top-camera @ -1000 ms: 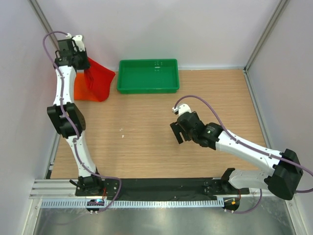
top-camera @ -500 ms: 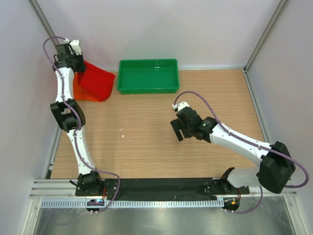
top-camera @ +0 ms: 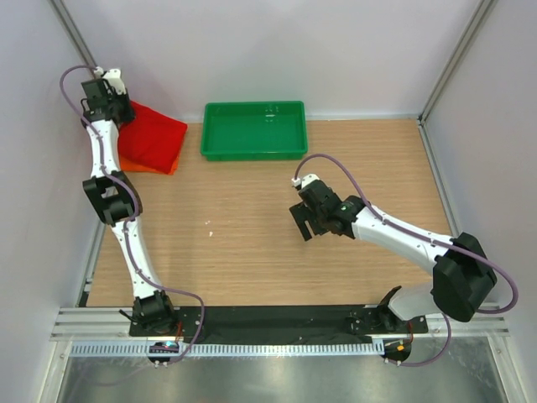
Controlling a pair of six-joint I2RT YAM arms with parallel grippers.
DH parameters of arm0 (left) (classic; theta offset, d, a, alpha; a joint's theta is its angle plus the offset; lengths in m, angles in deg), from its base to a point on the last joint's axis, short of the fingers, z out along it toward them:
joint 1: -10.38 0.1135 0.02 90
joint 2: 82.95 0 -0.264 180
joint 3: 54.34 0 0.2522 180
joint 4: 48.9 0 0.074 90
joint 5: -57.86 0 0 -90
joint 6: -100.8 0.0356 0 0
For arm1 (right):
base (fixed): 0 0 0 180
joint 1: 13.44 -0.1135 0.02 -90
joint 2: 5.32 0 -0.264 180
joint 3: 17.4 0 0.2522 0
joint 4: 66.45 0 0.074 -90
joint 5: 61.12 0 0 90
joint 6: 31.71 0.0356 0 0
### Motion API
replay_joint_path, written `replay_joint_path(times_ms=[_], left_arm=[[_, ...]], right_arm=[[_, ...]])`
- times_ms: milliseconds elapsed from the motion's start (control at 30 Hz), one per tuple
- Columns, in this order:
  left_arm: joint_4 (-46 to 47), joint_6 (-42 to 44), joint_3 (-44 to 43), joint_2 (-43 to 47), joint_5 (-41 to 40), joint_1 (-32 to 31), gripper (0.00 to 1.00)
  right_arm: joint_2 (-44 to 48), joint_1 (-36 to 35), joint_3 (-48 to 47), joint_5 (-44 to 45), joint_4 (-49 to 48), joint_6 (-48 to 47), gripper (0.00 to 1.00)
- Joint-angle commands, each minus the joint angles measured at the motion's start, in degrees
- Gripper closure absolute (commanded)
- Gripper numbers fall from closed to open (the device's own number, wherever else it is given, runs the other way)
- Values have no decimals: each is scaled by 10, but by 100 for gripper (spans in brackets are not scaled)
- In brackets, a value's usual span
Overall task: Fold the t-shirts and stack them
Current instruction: Neatly place the folded tshirt to the corner, then reset both grippers
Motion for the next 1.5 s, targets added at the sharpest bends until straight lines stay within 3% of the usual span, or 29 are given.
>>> replay_joint_path(times_ms=[0,267,533,833,867,967,1000,1100,1267,1467], left_arm=[[49,2,-32,-15,5,5,100],[109,-2,37,-8,-49,0,100],[156,-25,129,28,-204,1,100],[170,-42,114,14,-237,-2,97],[170,-42,115,17,-242,-4,95],[170,-42,120,38,-309,-16,60],[169,-41,119,43,-358,-22,43],[167,-29,125,76,-419,-41,25],[160,-16,160,127,-450,-84,20],[41,-47,185,180,-433,-145,23]], right_arm=[[-9,3,-24,-4,-19,-4,17],[-27,12,-27,-13,-17,9,17],[-37,12,-39,-16,-17,20,17],[-34,12,-39,-10,-9,39,18],[-33,13,-39,-10,-4,41,18],[-26,12,-40,-7,-3,46,18],[-23,13,-42,-6,0,51,18],[-12,13,-47,-3,7,55,18],[15,13,-43,-3,20,62,18],[51,13,-24,-11,18,84,17]])
